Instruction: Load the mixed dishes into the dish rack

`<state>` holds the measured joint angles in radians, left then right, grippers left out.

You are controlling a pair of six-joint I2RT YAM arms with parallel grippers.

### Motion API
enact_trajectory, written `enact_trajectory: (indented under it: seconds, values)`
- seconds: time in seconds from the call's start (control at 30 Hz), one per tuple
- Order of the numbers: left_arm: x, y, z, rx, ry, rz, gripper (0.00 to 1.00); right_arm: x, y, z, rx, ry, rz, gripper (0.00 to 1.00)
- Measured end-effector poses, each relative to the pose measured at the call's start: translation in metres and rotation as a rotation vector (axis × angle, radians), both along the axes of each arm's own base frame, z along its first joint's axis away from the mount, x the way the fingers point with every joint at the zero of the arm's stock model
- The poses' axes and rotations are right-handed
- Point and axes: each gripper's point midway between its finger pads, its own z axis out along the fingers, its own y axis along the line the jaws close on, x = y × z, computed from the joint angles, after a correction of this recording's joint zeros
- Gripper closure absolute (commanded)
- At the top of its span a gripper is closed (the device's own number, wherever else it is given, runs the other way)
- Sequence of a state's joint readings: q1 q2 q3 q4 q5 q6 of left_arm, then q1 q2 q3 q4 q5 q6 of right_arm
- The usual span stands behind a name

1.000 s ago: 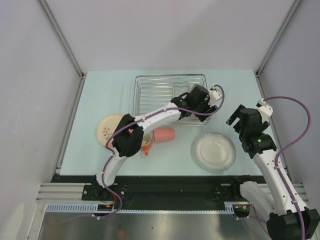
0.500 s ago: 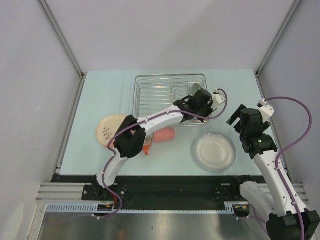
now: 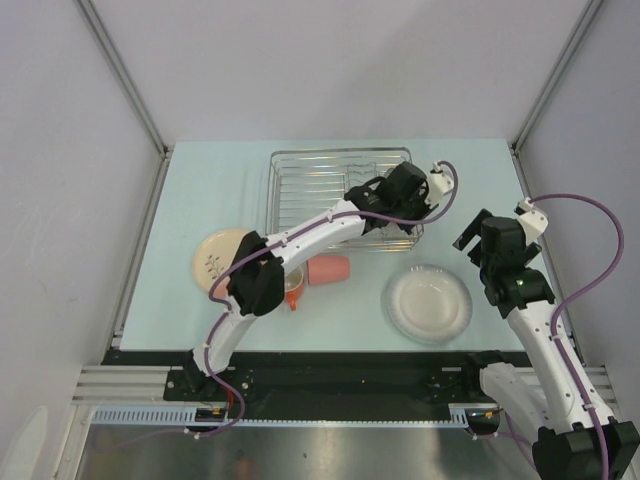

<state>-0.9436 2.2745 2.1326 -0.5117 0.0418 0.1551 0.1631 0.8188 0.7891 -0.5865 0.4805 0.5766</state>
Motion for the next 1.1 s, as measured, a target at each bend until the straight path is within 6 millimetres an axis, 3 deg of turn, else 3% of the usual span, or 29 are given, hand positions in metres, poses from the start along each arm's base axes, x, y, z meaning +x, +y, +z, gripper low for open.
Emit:
enact_trajectory:
  seconds: [0.23,0.4,0.53,0.8,0.9,1.1]
  values:
    - [-0.016,0.002,0.058,-0.230,0.218,-0.041,1.00,0.000,0.000,0.000,0.000,0.000,0.000,0.00]
    - [-0.012,0.039,0.102,-0.507,0.512,0.003,1.00,0.000,0.000,-0.001,0.000,0.002,0.000,0.00]
    - [0.002,0.050,0.112,-0.701,0.709,0.033,1.00,-0.001,0.000,-0.004,-0.001,0.010,-0.001,0.00]
    - [-0.019,0.031,0.142,-0.919,0.914,-0.039,1.00,-0.003,0.001,-0.005,0.006,0.016,0.004,0.00]
    - [-0.014,0.031,0.141,-0.973,0.929,-0.012,1.00,-0.005,0.002,-0.005,0.018,0.015,0.006,0.00]
    - [0.013,0.040,0.096,-1.007,0.994,0.190,1.00,-0.010,0.003,-0.007,0.030,0.025,0.002,0.00]
